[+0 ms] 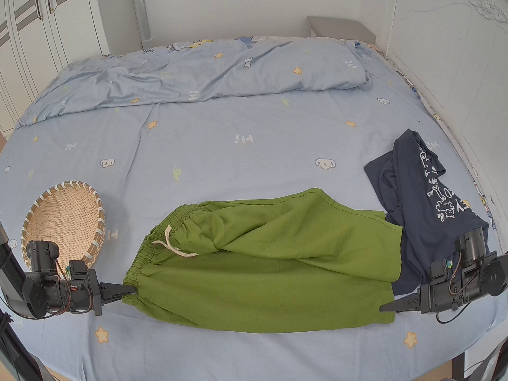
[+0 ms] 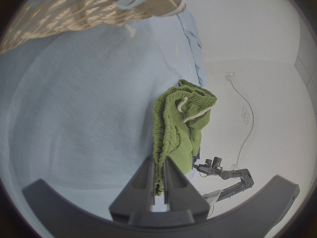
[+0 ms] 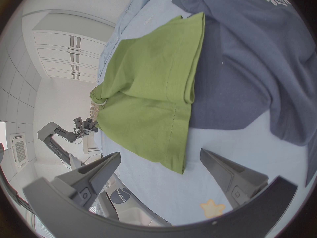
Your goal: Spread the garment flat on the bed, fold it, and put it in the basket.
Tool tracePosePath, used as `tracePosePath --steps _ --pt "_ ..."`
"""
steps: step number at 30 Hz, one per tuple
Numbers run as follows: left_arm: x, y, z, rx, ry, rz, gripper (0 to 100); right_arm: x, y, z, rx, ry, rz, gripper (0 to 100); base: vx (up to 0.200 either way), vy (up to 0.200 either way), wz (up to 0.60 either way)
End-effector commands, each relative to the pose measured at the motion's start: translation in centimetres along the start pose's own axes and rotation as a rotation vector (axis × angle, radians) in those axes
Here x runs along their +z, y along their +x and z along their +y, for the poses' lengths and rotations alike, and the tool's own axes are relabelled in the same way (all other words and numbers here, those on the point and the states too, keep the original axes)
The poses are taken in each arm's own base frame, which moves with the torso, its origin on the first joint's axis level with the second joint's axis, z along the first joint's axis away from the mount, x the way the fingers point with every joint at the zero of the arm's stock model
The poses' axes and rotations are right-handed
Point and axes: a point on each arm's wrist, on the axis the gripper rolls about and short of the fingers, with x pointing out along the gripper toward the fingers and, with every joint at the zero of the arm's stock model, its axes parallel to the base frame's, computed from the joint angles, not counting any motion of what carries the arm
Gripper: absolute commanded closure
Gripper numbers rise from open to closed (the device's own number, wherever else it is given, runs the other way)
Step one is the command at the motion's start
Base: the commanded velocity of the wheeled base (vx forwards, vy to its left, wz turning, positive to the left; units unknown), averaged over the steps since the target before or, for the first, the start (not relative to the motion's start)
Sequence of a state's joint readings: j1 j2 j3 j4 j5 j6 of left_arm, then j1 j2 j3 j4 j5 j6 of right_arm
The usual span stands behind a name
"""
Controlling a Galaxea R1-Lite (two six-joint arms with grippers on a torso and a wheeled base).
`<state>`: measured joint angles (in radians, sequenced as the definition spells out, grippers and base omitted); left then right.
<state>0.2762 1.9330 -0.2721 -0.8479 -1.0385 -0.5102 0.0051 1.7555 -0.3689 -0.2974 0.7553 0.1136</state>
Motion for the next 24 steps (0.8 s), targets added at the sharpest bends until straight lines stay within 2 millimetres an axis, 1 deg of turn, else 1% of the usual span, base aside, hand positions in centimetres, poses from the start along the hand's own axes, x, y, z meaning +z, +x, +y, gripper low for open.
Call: tracePosePath --steps 1,6,10,14,22,23,24 --pt "0.0 0.0 0.0 0.000 0.001 -0.001 100 -0.5 1.1 -0.5 0.006 0.023 0.055 0 0.000 0.000 0.00" --pt "0.1 0.1 0.0 -0.001 0.001 0.001 100 -0.4 1.5 -0.3 0.038 -0.001 0.054 0 0.000 0.000 0.00" --pt "0.1 0.2 0.2 0.001 -0.002 0.003 100 -0.3 2.2 0.0 0.066 -0.035 0.055 0 0.000 0.000 0.00" --pt "0.2 0.2 0.4 -0.002 0.008 -0.003 100 -0.3 2.8 -0.1 0.068 -0.033 0.064 0 0.000 0.000 0.00" --pt "0.2 0.3 0.5 -0.003 0.011 -0.006 100 -0.1 3.0 -0.3 0.070 -0.031 0.067 0 0.000 0.000 0.00" --pt "0.2 0.3 0.5 -0.003 0.011 -0.006 100 -0.1 3.1 -0.3 0.070 -0.028 0.070 100 0.000 0.000 0.00" --pt "0.2 0.3 0.6 -0.003 0.012 -0.008 100 -0.1 3.1 -0.4 0.069 -0.028 0.066 100 0.000 0.000 0.00"
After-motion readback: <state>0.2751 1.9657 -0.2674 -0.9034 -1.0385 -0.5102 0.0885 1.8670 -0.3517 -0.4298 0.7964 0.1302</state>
